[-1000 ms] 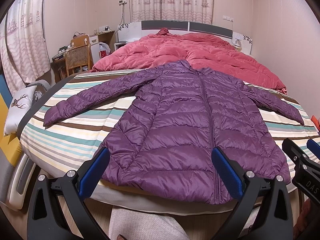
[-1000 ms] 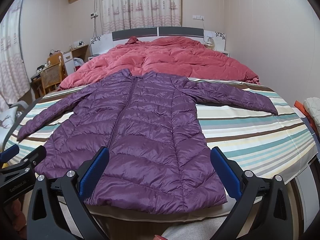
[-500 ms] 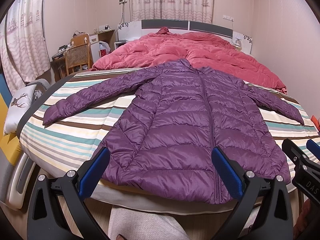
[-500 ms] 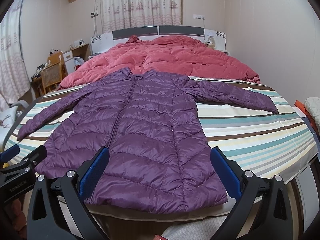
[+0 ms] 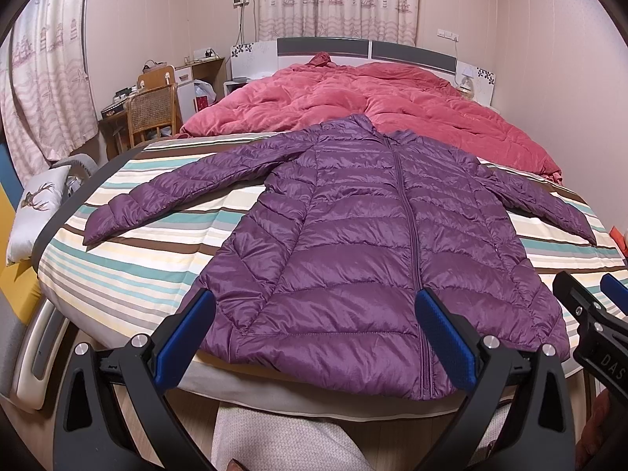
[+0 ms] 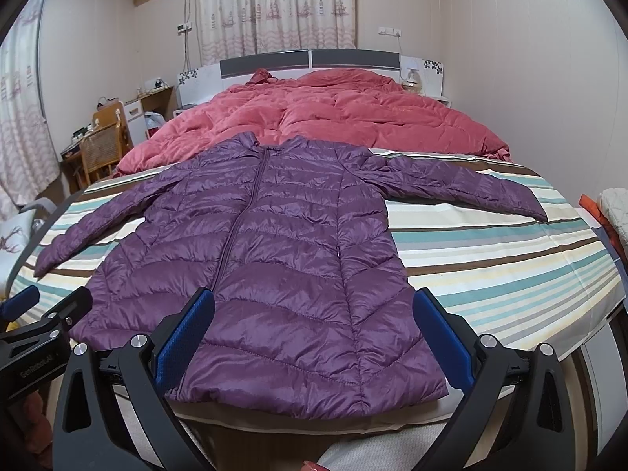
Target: Fold large clothes
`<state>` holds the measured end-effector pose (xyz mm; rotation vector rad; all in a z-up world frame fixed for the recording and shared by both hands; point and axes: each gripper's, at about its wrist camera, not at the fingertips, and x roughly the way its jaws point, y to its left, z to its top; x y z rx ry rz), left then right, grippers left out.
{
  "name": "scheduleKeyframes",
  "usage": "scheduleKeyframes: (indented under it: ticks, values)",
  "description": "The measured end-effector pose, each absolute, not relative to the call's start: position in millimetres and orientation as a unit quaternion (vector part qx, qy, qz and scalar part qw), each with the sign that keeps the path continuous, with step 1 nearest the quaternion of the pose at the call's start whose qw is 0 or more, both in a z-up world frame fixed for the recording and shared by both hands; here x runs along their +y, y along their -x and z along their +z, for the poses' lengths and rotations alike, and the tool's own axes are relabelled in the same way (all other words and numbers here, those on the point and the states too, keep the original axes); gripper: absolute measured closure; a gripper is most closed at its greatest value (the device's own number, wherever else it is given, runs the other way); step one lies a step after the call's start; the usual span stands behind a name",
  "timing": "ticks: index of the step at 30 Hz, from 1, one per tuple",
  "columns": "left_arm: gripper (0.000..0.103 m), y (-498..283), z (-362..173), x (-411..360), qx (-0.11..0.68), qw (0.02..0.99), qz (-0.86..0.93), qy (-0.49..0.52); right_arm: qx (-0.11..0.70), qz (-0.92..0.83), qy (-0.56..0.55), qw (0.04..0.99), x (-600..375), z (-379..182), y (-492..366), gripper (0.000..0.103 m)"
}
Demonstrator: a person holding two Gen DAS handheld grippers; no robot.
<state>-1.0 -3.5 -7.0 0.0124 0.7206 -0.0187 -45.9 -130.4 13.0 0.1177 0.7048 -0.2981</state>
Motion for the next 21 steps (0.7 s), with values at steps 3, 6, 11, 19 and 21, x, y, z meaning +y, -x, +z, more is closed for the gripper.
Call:
scheduleKeyframes:
  ticks: [3,6,11,19,21]
  values:
    - [0.002,1,-7,-4,0.353,0.936,-0.009,-0.007,0.343,-0.146,-0.057,0.926,-130,14,46,0.003]
    - [0.002,2,-10,-5,0.355,0.935,-0.01,-0.007,0.343,-0.147,-0.057,0.926,-130,13,46,0.003]
    - [0.002,0,-16,-10,0.36,0.933,-0.011,-0.012,0.351,-0.146,-0.063,0.923,-134,11,44,0.003]
    - [0.002,-9,-18,-17,0.357,0.933,-0.015,-0.033,0.357,-0.157,-0.078,0.917,-151,10,32,0.003]
    - [0.002,-14,-18,-18,0.355,0.934,-0.024,-0.034,0.358,-0.162,-0.083,0.916,-161,9,26,0.003]
